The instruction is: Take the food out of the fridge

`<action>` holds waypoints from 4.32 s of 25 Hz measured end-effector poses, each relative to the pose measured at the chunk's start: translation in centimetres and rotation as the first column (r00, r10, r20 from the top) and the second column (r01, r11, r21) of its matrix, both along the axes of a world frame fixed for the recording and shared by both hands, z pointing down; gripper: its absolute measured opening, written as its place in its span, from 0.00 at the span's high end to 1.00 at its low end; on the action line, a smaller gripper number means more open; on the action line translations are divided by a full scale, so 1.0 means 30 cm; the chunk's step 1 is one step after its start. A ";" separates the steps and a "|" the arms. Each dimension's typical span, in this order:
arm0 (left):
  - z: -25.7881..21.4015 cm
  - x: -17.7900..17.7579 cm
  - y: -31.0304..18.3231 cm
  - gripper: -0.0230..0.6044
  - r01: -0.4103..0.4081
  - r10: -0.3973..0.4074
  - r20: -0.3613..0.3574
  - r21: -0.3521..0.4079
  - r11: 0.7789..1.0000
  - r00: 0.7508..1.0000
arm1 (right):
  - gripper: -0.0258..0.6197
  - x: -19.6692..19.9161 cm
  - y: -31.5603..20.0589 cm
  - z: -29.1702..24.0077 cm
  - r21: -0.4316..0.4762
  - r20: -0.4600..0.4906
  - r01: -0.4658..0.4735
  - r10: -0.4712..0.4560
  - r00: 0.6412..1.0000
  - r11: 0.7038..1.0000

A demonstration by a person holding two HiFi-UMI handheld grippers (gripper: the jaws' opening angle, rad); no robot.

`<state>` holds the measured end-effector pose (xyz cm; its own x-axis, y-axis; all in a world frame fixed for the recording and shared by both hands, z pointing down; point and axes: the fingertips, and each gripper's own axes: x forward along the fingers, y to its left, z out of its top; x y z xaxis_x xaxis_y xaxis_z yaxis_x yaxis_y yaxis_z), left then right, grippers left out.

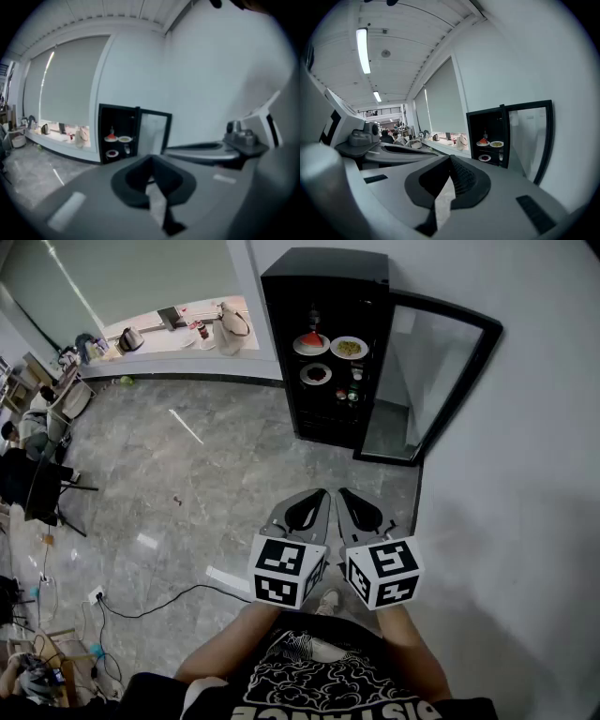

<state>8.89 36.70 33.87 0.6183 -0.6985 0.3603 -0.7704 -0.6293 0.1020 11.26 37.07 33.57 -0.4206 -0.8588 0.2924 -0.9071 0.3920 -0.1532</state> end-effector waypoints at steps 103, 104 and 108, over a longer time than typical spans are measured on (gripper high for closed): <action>0.491 -0.152 -1.913 0.96 -0.108 0.104 -0.038 -0.149 0.983 0.994 | 0.94 0.089 -2.090 0.907 -0.529 0.833 -0.185 0.548 0.071 0.828; 0.492 -0.153 -1.910 0.96 -0.108 0.104 -0.039 -0.150 0.983 0.994 | 0.94 0.088 -2.085 0.908 -0.532 0.833 -0.184 0.550 0.065 0.827; 0.494 -0.167 -1.908 0.96 -0.103 0.098 -0.038 -0.155 0.983 0.994 | 0.94 0.087 -2.081 0.906 -0.528 0.836 -0.185 0.546 0.057 0.829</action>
